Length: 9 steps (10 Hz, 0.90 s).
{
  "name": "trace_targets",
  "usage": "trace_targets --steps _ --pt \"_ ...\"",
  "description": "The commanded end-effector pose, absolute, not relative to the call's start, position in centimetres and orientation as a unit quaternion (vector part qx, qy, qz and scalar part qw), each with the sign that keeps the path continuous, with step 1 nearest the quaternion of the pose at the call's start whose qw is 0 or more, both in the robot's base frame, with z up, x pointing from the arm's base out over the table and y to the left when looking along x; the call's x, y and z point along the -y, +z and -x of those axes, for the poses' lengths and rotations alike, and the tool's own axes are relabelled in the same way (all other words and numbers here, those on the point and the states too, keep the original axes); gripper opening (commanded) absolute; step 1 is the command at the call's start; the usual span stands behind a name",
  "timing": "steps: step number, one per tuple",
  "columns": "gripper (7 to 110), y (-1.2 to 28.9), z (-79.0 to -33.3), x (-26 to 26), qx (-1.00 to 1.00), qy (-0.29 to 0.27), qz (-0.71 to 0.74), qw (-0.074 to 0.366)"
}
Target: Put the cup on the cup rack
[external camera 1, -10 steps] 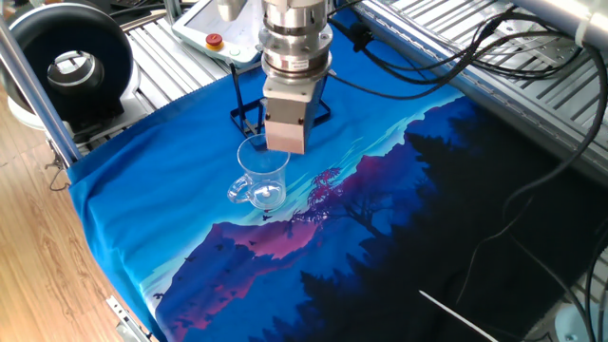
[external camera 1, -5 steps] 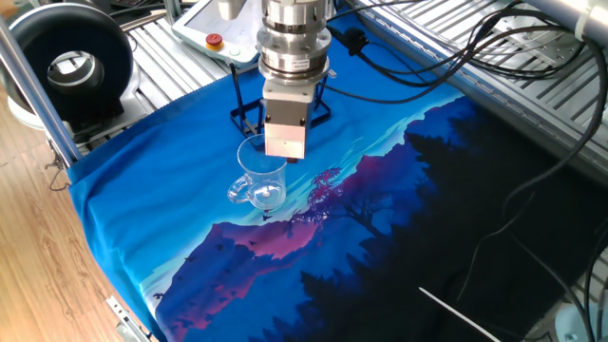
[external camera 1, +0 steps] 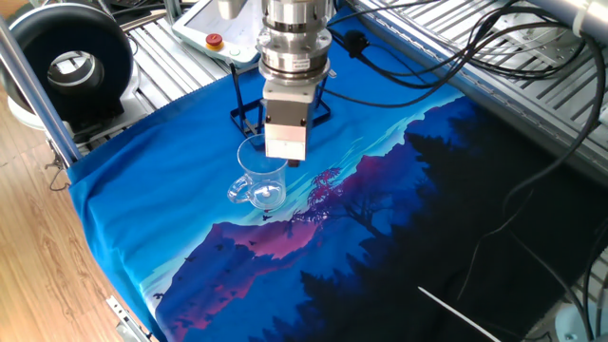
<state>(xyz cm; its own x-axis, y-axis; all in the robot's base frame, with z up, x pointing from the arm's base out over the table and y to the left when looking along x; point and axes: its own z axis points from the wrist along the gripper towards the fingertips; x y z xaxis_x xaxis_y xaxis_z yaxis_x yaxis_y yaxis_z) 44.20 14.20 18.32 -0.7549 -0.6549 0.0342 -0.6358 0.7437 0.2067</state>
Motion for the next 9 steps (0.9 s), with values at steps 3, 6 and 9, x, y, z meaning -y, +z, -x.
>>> trace_targets --steps 3,6,9 --pt "7 17.8 -45.3 -16.7 0.941 -0.105 -0.319 0.04" --pt "7 15.4 -49.2 -22.2 0.941 -0.111 -0.318 0.033" --pt "7 12.5 -53.3 -23.1 0.946 -0.07 -0.314 0.028"
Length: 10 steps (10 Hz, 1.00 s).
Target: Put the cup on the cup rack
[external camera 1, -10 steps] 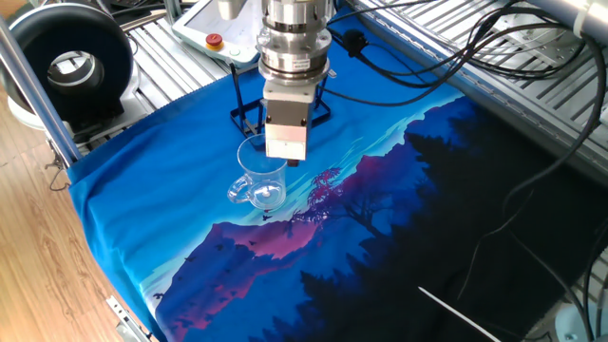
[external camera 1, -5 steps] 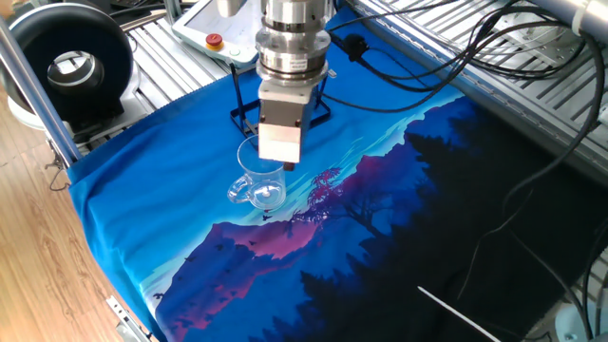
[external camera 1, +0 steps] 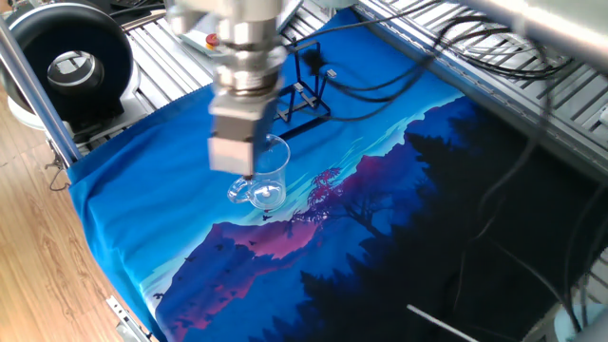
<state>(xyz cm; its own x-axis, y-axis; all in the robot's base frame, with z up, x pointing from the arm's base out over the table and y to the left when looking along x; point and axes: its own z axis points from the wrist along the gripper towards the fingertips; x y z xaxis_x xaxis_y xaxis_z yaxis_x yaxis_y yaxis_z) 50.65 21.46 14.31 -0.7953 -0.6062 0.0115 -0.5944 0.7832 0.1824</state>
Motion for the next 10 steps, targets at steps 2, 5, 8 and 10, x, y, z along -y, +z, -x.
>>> trace_targets --steps 2,5,8,10 --pt "7 11.0 -54.8 -23.5 0.941 -0.072 -0.33 0.016" --pt "7 9.4 -56.3 -23.1 0.93 -0.059 -0.363 0.017" --pt "7 7.4 -57.6 -22.7 0.909 -0.046 -0.414 0.008" --pt "7 7.2 -57.5 -22.5 0.895 -0.042 -0.444 0.011"
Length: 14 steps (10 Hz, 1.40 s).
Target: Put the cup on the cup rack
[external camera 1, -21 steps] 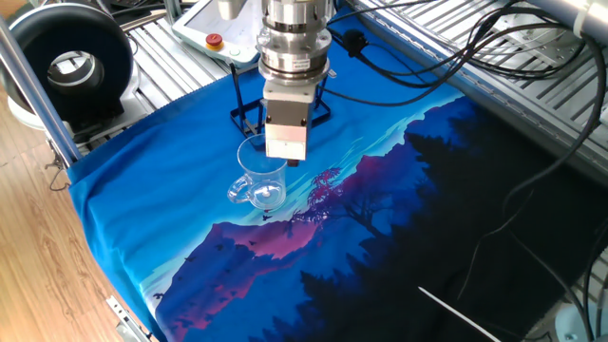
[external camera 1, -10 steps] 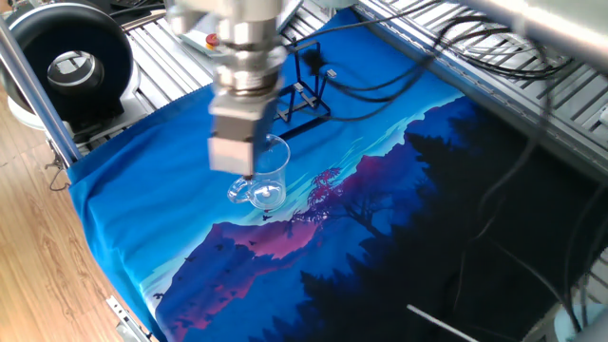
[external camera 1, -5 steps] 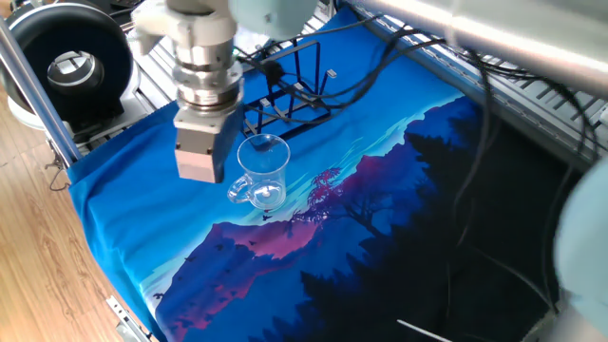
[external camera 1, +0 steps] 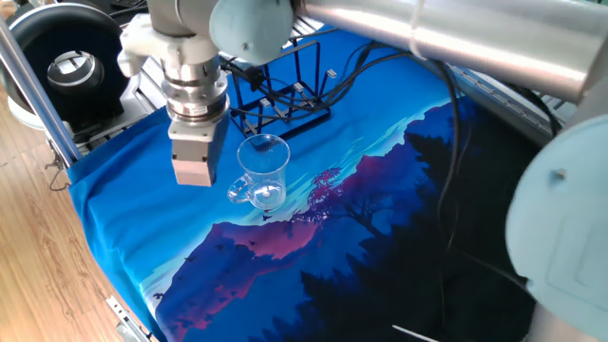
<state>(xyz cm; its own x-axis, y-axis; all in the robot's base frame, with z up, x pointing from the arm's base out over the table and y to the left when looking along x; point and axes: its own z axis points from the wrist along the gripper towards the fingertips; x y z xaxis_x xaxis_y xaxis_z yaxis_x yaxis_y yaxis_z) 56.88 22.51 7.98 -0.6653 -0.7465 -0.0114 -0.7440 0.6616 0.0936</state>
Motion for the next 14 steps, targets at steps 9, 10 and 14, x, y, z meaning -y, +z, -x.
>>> trace_targets --steps 9,10,14 --pt "7 6.1 -55.7 -19.3 0.877 -0.008 -0.477 0.063" --pt "7 6.1 -55.7 -19.2 0.876 -0.007 -0.477 0.064" --pt "7 6.1 -55.7 -18.2 0.875 0.01 -0.478 0.073"
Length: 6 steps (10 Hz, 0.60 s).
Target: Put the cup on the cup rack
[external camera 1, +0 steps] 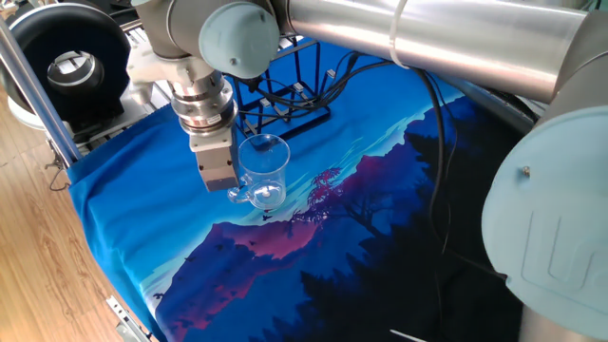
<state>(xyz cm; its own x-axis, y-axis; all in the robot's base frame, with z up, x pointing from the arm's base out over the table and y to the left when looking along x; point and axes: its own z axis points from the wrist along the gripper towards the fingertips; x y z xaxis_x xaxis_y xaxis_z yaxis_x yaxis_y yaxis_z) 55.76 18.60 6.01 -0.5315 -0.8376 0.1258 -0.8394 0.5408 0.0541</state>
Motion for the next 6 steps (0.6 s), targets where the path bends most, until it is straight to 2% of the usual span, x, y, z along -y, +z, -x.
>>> trace_targets --steps 1,6 --pt "7 6.17 -55.7 -18.18 0.875 0.011 -0.479 0.075" --pt "7 6.26 -55.5 -17.71 0.871 0.018 -0.483 0.091"
